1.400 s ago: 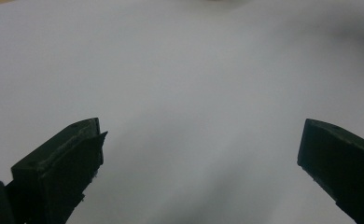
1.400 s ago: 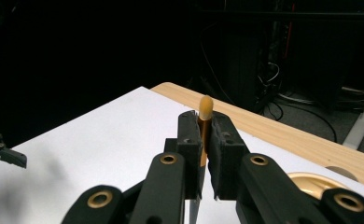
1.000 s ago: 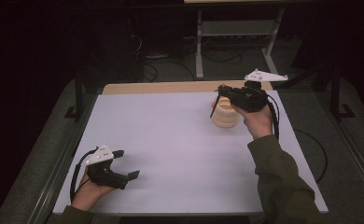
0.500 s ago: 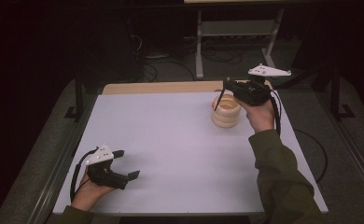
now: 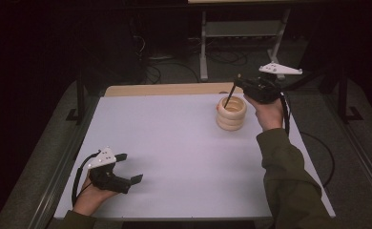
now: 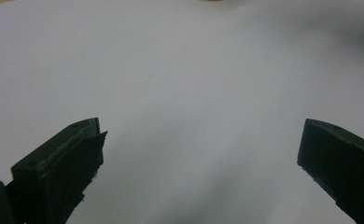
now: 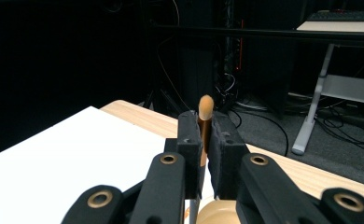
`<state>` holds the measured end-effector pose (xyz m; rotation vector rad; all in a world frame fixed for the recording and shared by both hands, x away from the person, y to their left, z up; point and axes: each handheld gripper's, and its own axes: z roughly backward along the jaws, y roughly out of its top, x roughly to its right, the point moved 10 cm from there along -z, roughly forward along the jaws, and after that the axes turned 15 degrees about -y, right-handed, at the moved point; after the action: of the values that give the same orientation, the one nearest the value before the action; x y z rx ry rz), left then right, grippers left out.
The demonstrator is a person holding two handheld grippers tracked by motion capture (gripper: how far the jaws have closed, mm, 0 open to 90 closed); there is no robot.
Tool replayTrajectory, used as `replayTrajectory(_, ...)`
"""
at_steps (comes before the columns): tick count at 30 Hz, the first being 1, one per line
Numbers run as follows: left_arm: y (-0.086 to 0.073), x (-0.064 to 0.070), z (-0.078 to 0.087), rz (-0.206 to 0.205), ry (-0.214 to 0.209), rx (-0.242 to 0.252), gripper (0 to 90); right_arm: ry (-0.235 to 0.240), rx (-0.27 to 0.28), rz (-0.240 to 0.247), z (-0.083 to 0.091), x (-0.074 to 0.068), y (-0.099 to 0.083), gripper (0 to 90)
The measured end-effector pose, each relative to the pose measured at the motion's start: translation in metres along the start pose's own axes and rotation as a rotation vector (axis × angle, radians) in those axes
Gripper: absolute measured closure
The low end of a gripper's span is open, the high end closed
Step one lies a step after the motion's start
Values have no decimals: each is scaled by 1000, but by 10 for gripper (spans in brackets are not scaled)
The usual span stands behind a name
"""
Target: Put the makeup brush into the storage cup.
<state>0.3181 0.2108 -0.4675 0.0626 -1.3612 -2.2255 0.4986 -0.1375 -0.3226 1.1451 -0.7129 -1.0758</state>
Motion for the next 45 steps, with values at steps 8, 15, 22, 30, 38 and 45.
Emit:
replayTrajectory(8,0,0,-1,0,-1,0,0,-14,-16,13,-7,4,-6,828)
replayTrajectory(15,0,0,-1,1,-3,2,0,-20,-39,21,-14,5,-13,826)
replayTrajectory(22,0,0,-1,0,-5,1,0,-29,-58,25,-20,5,-20,827)
replayTrajectory(30,-1,0,-1,3,-6,1,0,-30,-80,29,-26,6,-27,827)
replayTrajectory(38,-1,1,-2,5,-5,-3,0,-29,-101,27,-32,4,-33,826)
replayTrajectory(45,-1,1,-2,5,-4,-2,0,-30,-117,26,-35,3,-37,826)
